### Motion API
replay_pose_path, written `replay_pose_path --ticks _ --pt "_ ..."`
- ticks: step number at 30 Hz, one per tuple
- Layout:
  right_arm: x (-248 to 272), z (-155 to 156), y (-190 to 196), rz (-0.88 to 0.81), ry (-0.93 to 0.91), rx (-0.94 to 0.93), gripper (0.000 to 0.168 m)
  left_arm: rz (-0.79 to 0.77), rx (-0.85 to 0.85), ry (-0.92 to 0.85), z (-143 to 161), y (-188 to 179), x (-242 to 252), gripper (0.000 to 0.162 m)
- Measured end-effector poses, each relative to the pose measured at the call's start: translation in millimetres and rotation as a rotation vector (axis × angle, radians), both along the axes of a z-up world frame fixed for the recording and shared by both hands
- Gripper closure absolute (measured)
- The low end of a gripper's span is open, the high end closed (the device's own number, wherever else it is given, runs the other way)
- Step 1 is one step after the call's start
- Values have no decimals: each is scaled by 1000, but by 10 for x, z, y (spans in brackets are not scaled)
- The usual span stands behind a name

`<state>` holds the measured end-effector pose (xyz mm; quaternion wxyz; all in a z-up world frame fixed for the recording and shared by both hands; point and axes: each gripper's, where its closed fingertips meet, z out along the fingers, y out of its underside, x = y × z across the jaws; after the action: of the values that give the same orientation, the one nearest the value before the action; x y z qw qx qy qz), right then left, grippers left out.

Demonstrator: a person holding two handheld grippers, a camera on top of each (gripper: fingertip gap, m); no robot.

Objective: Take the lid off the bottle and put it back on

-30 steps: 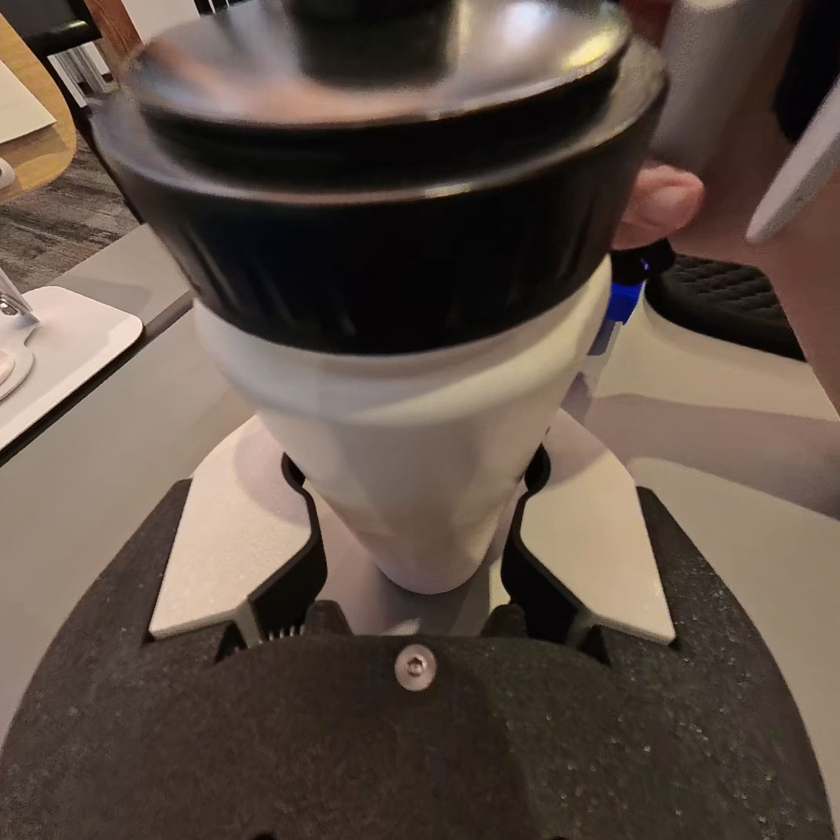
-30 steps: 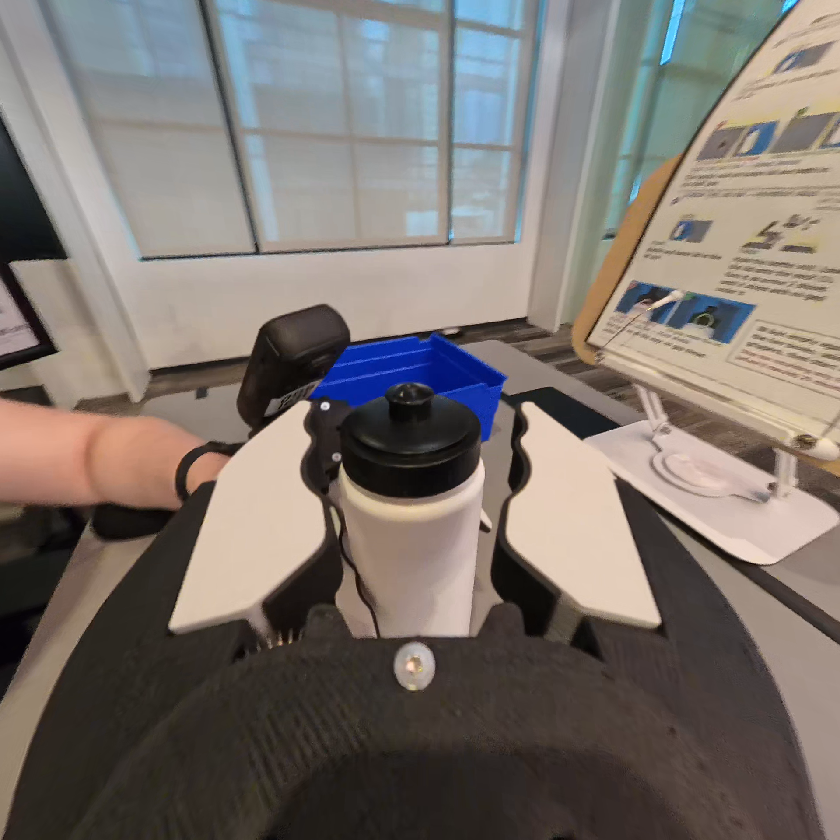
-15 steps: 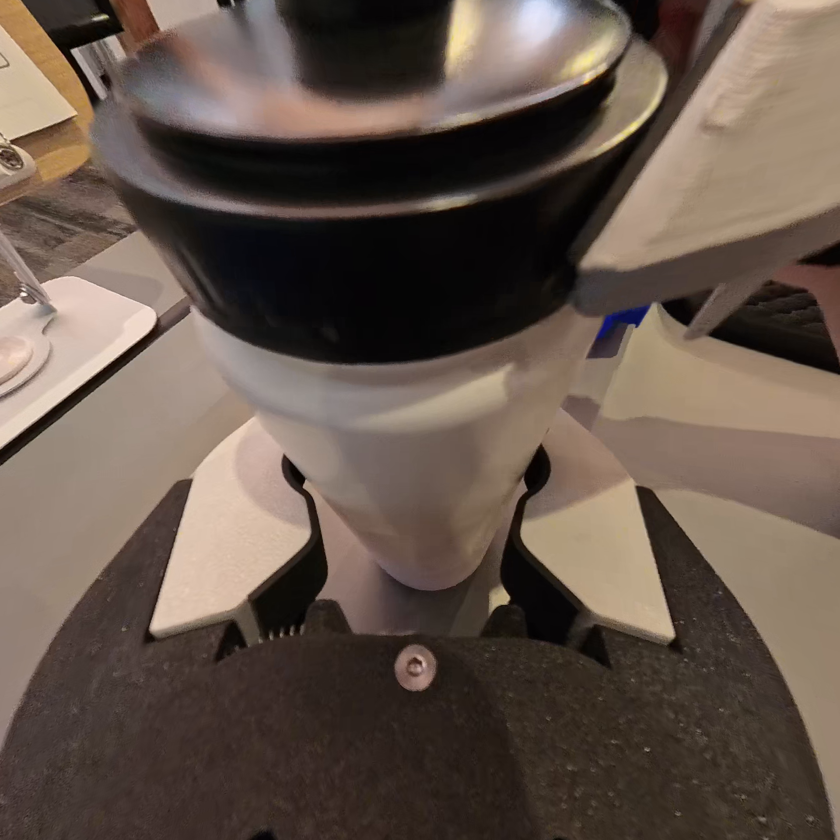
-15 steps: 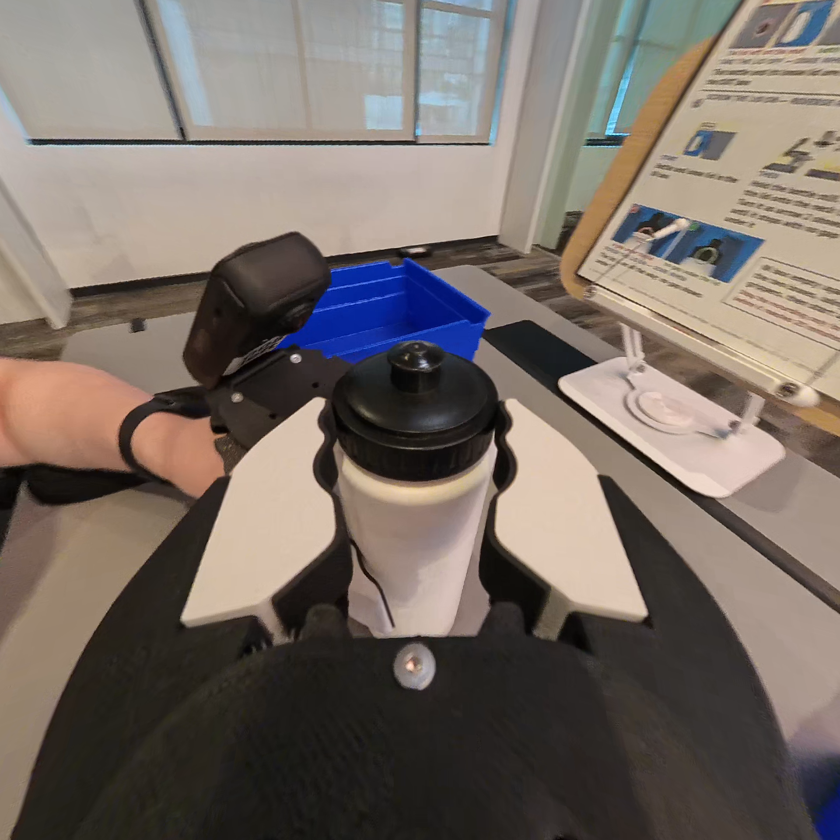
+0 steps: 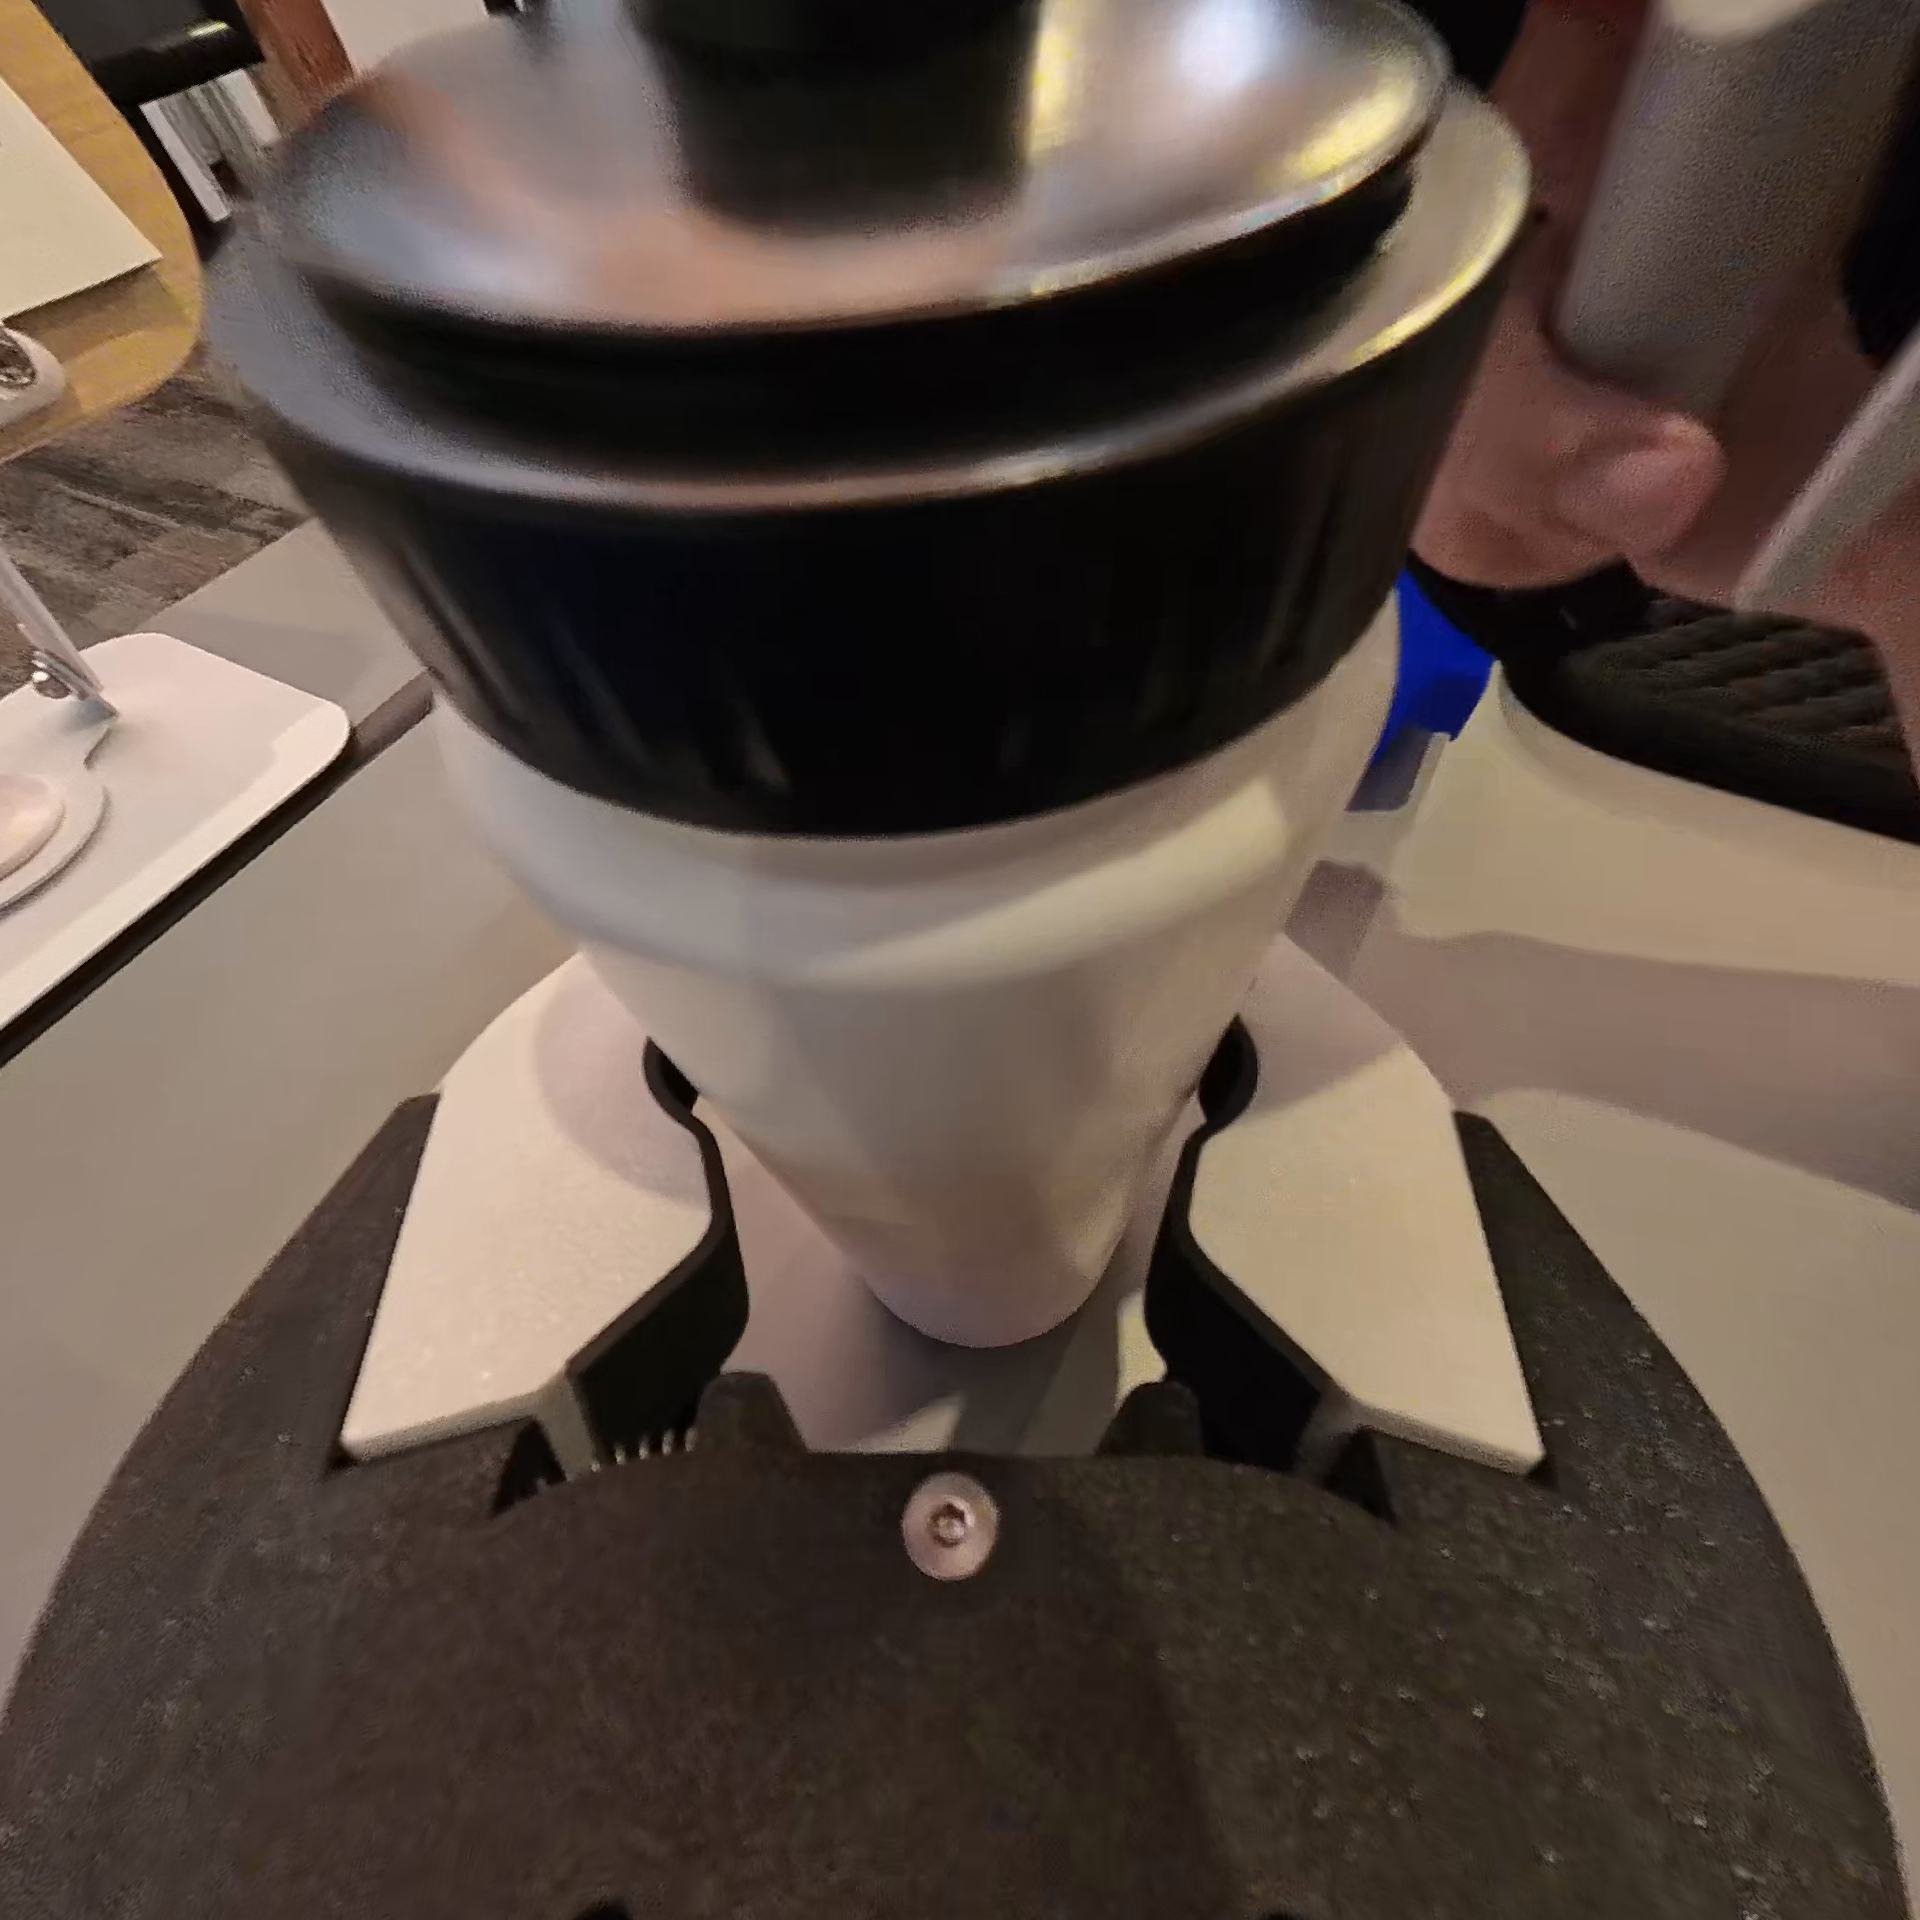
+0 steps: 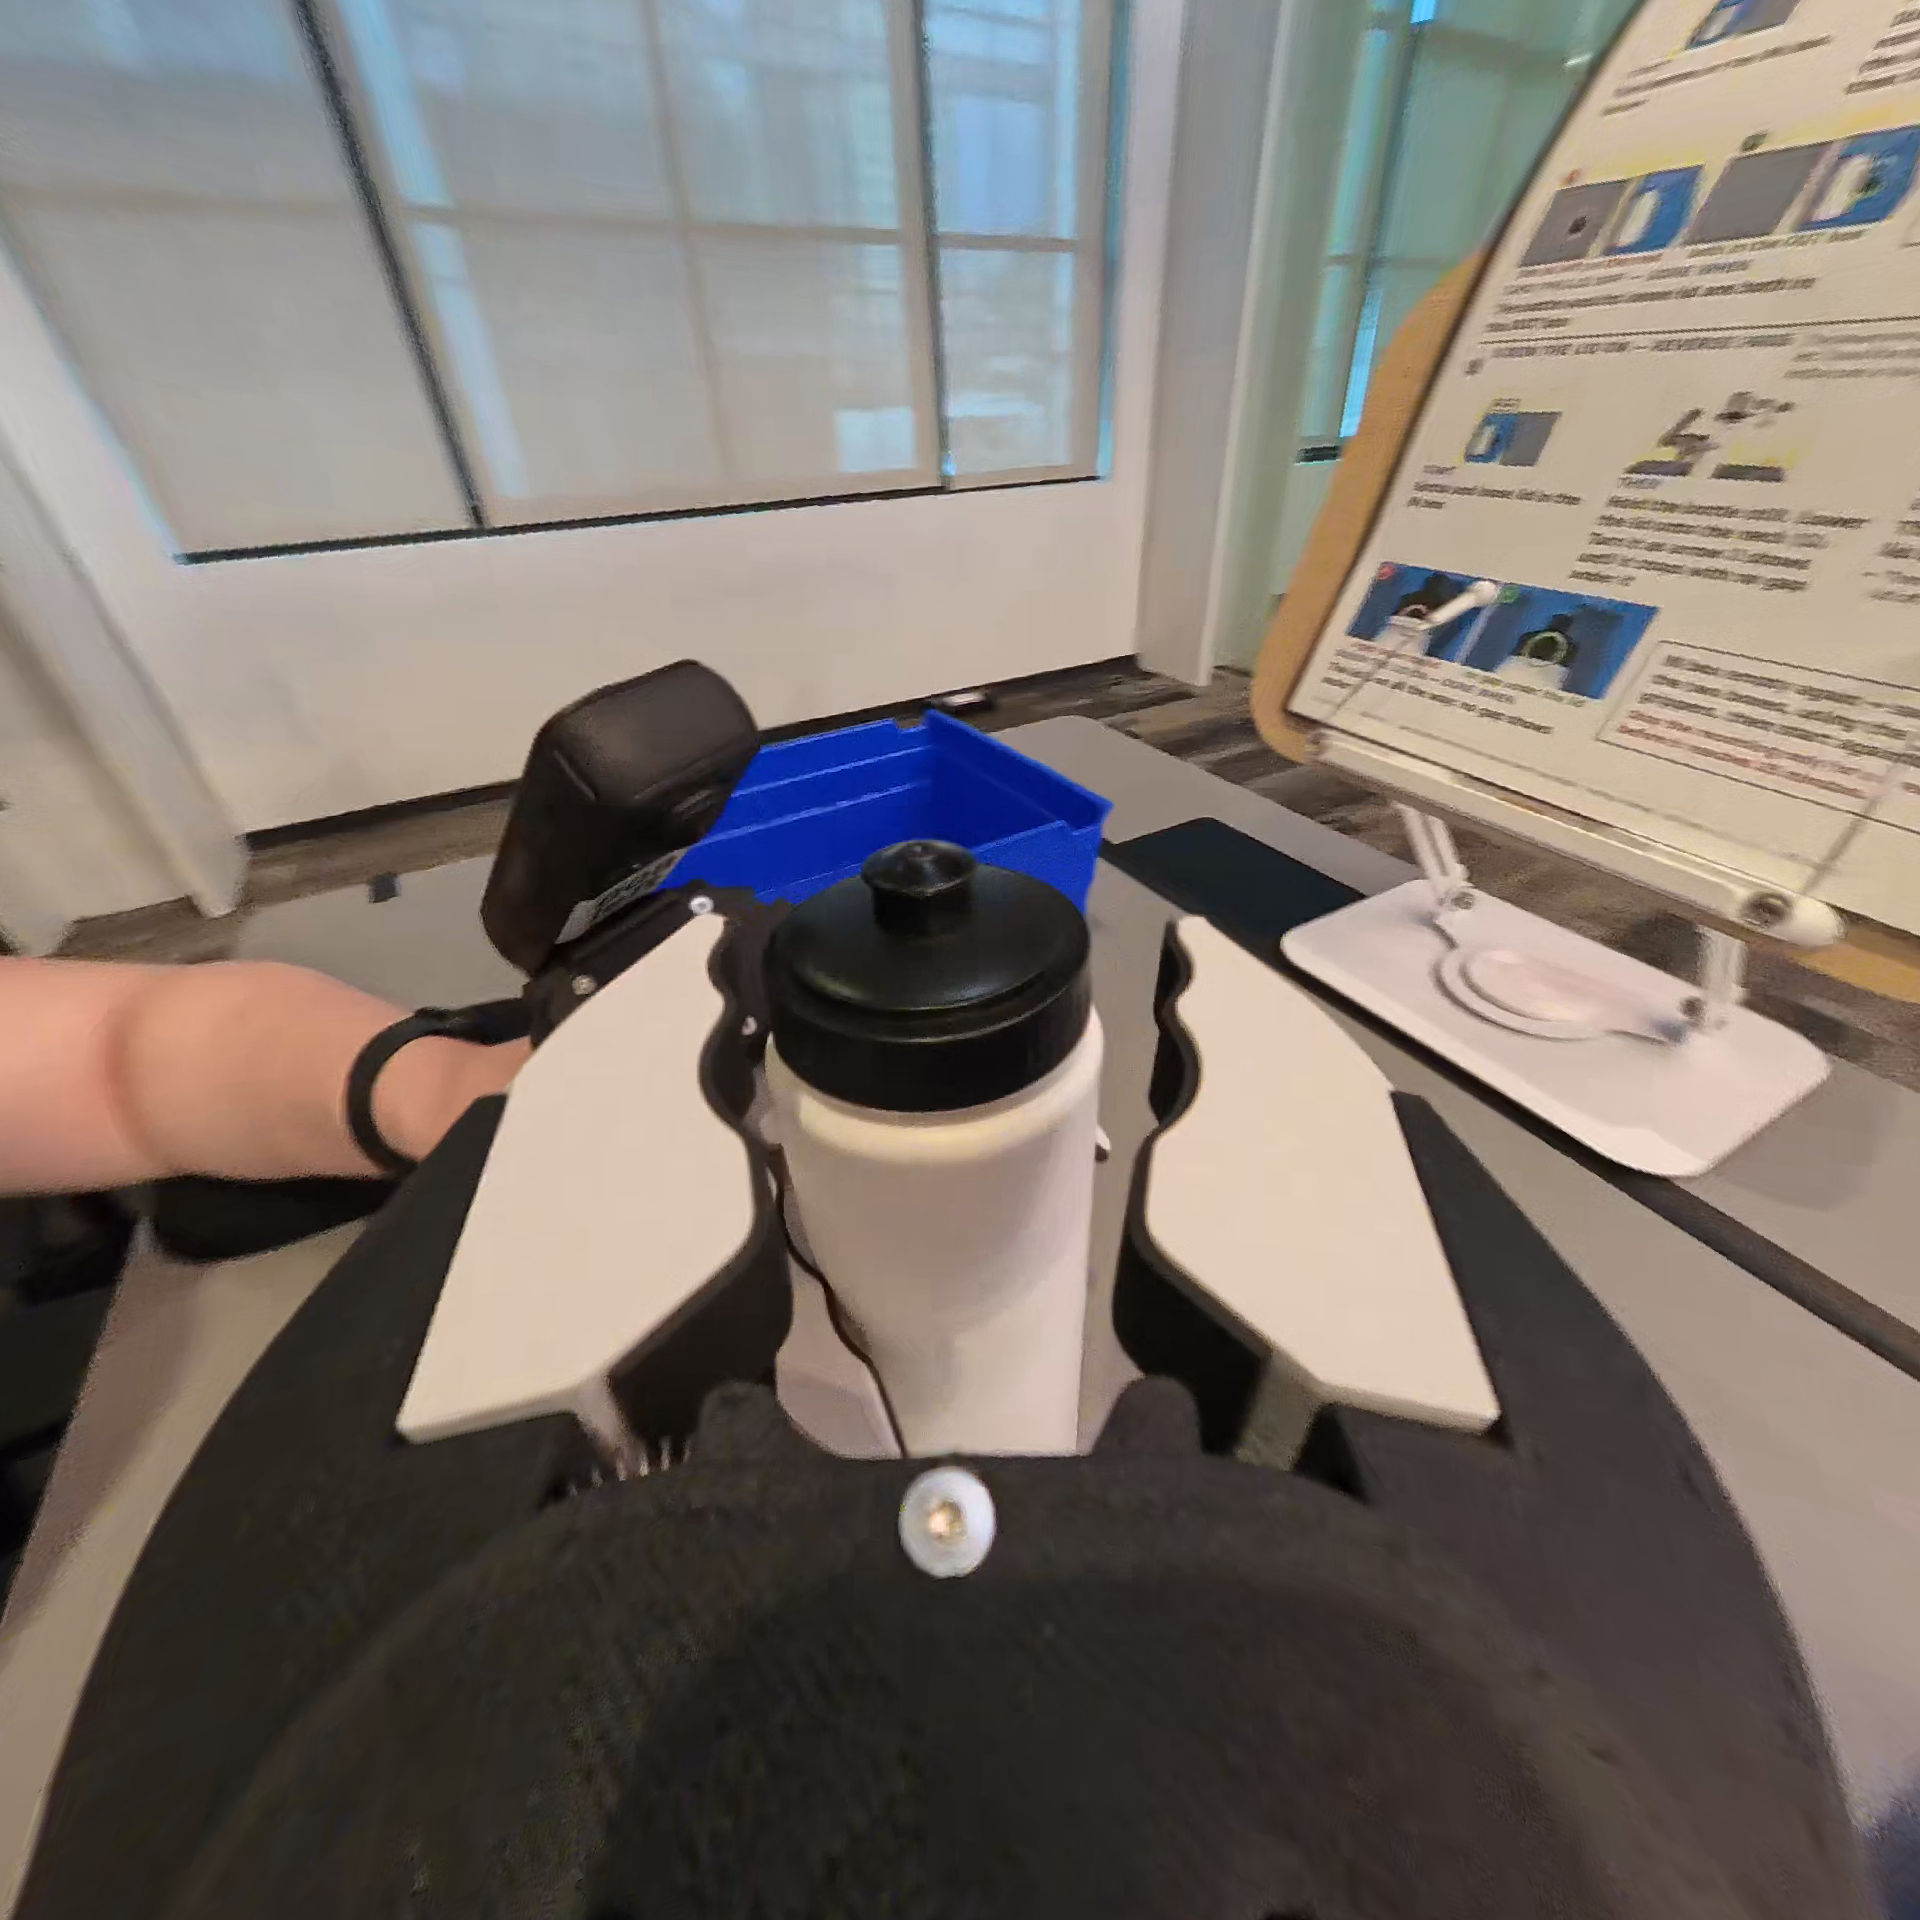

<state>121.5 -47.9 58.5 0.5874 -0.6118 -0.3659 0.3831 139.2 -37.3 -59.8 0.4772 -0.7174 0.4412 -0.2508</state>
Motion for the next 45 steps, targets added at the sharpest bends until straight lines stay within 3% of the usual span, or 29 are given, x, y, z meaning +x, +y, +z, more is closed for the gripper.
replay_pose_path --ticks 6,9,12,23,26,31,37,40,45 --pt "-96 -97 -78 183 -57 4 89 -22 4 1 1 -23 30 65" --pt "-121 -190 -18 137 -114 -9 99 -22 5 2 0 -20 34 65" --pt "-132 -196 -12 105 -116 -26 99 -18 1 2 -1 -17 23 65" --pt "-118 -202 68 -467 -124 31 98 84 -2 27 -12 59 -9 65" --pt "-138 -206 45 -378 -142 68 98 78 -1 22 -8 67 -29 65" --pt "4 10 -20 -69 14 15 92 23 0 19 -9 30 28 65" --pt "-38 -121 -86 167 -100 -28 89 -13 5 17 -9 -8 68 65" --pt "-46 -146 -23 118 -111 -2 101 -18 4 15 -9 -8 70 65" --pt "-40 -153 -21 44 -116 -9 100 -9 5 19 -9 -8 69 65"
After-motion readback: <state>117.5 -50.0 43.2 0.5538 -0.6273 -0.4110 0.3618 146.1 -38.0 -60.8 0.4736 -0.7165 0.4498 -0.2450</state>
